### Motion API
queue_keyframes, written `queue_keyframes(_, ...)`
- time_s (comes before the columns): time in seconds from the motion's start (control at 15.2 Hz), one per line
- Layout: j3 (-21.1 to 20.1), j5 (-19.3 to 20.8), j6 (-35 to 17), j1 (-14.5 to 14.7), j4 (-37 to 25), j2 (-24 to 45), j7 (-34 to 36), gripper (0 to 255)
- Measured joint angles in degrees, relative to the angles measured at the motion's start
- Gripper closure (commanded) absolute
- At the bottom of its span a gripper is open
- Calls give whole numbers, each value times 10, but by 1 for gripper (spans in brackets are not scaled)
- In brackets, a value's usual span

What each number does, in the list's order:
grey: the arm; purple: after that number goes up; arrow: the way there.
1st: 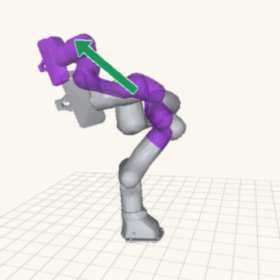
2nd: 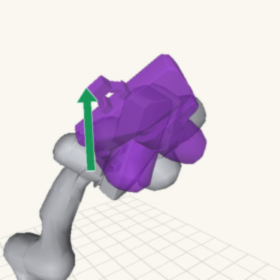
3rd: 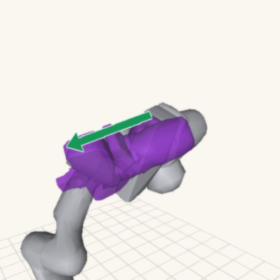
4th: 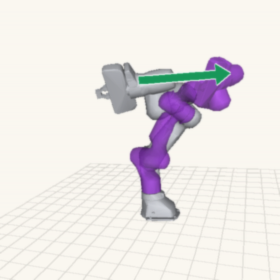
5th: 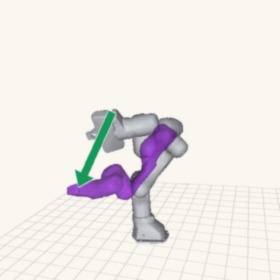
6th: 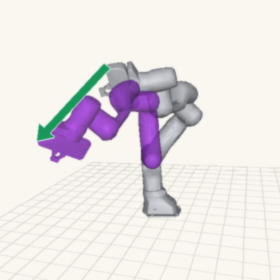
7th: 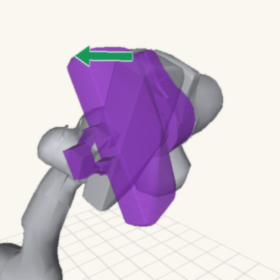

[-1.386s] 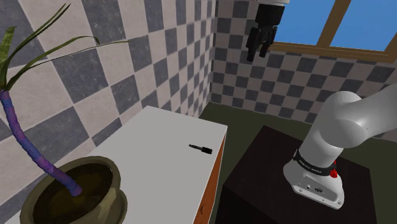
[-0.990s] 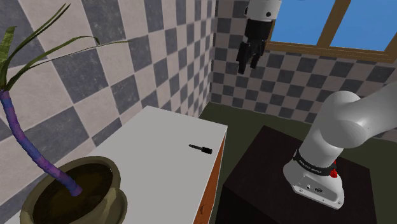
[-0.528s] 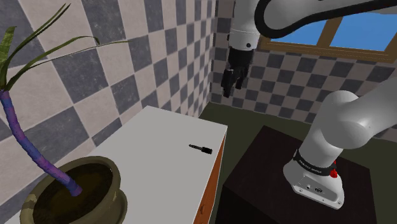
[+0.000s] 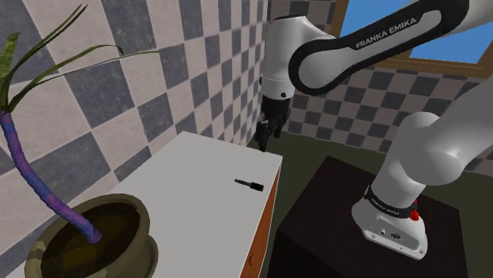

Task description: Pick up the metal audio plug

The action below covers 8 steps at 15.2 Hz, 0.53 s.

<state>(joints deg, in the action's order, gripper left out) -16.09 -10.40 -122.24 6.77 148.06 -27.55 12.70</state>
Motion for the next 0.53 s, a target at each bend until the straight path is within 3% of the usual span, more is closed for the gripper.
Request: queue_keyframes(0.53,-61,18,-143,12,-11,160,40,0)
